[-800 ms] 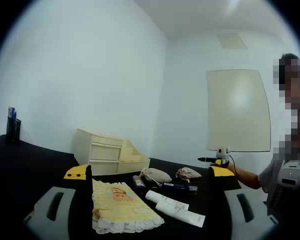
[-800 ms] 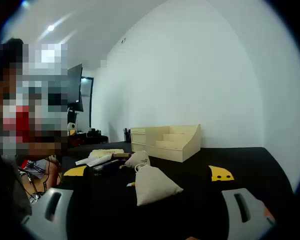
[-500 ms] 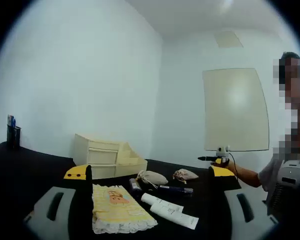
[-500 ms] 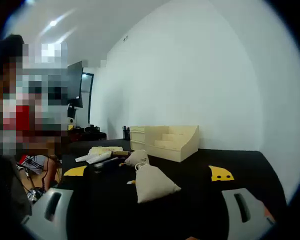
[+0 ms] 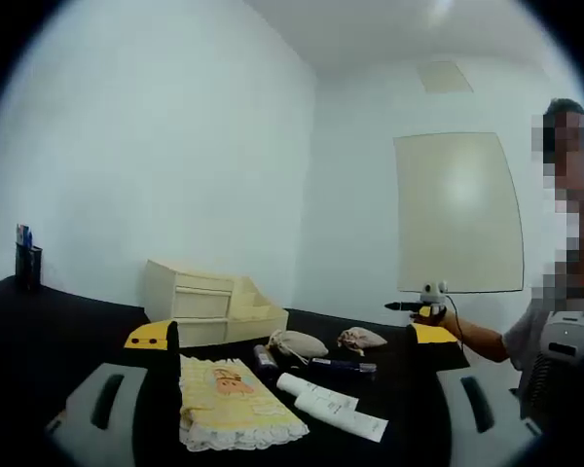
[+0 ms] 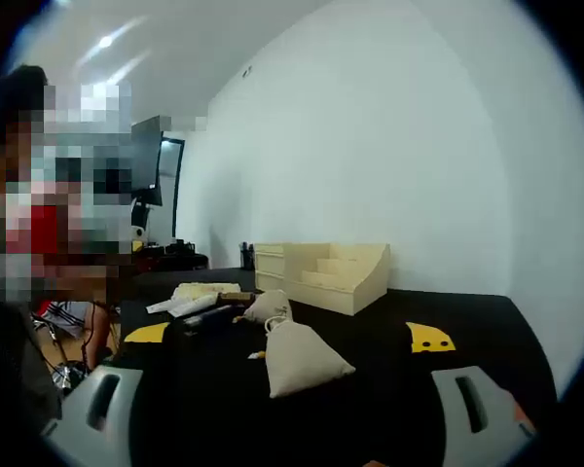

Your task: Open the drawer, pick up the cosmetic bottles from the table one by one, place them into the drawer, release the gripper, close the drawer, and move the gripper away

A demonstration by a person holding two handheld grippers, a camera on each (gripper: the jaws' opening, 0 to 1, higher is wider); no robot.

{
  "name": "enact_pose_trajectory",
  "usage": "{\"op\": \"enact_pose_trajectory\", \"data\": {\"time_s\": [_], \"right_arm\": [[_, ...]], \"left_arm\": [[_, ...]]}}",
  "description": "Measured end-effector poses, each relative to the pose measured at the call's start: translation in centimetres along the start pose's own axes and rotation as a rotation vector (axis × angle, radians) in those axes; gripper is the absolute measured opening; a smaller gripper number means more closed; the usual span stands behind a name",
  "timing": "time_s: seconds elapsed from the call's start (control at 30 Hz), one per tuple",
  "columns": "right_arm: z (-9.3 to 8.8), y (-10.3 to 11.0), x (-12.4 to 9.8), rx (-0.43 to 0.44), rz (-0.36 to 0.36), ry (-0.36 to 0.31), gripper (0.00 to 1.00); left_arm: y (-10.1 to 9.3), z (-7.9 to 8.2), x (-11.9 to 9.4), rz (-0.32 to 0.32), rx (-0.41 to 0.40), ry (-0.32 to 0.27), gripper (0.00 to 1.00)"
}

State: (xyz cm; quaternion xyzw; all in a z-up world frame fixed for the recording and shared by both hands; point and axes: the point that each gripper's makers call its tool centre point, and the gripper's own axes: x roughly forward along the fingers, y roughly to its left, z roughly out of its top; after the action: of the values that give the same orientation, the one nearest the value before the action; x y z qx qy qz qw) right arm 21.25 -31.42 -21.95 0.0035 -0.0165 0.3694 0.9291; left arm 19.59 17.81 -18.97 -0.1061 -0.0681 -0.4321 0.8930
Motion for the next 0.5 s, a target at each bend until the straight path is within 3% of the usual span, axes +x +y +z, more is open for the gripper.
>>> {"op": "enact_pose_trajectory", "data": {"time_s": [0.3,0.5], "right_arm": [[1.6,-0.1,2.6,-0.018,0.039,0.108,0.87],[2.4,-0.2,4.8,-0.052,0.062,0.155,0.83]], "left_arm": [[0.2,0.3,1.5,0.001,0.017,0.010,0.96],[1.4,-1.2,2.4,0.002,0.007,0.058,0.96]]}}
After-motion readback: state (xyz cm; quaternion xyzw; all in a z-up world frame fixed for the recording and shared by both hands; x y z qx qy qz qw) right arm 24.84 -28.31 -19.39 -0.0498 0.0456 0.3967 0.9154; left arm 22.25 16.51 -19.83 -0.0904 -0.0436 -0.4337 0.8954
